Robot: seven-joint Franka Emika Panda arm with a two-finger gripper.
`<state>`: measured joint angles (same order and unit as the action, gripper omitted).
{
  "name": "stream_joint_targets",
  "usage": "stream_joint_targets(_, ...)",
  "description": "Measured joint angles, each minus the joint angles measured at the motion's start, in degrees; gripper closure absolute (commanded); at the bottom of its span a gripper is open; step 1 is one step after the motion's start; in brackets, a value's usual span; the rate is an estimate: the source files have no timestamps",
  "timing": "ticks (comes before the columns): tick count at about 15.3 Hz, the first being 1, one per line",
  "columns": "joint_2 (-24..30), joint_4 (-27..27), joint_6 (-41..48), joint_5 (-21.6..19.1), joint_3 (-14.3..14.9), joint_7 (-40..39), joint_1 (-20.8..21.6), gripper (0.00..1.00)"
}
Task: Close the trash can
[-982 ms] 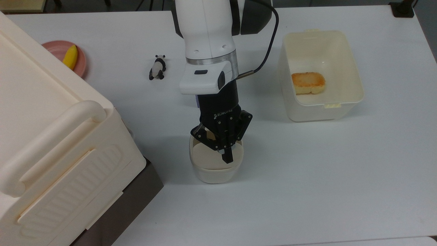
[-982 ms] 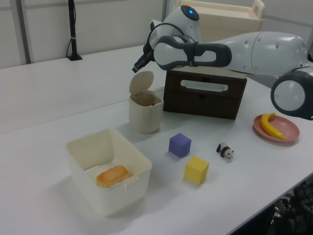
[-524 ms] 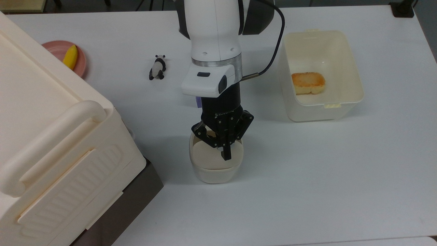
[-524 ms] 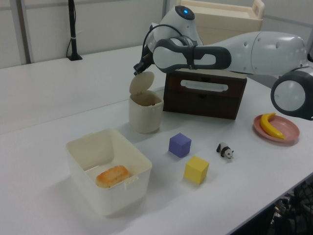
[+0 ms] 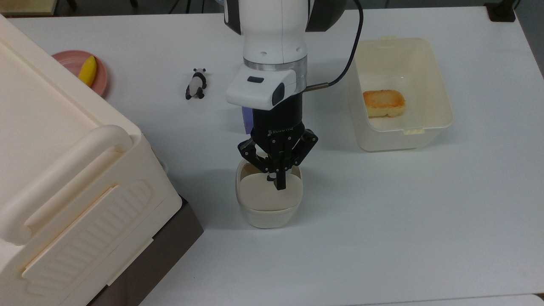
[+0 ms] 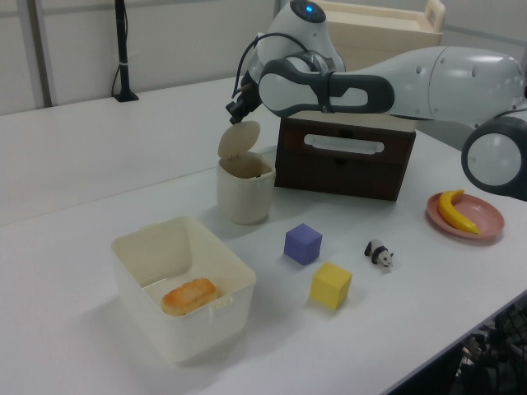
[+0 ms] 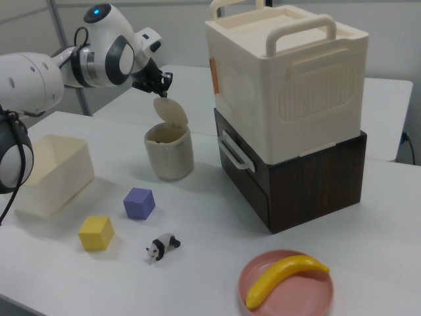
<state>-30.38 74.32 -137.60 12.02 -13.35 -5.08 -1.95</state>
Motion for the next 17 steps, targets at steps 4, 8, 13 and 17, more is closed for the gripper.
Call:
stream_joint_targets(4, 1.1, 0.0, 1.6, 0.2, 0.0, 0.6, 0.0, 1.0)
stream_joint_targets(8, 1.2, 0.4, 2.4, 0.7, 0.1, 0.8, -0.2, 1.0)
stream_joint_targets(13, 1.2, 0.8, 3.8, 0.7, 0.1, 1.3, -0.1, 1.0)
stream_joint_targets(17, 1.2, 0.8, 6.9, 2.6, 0.1, 5.6, -0.1, 1.0)
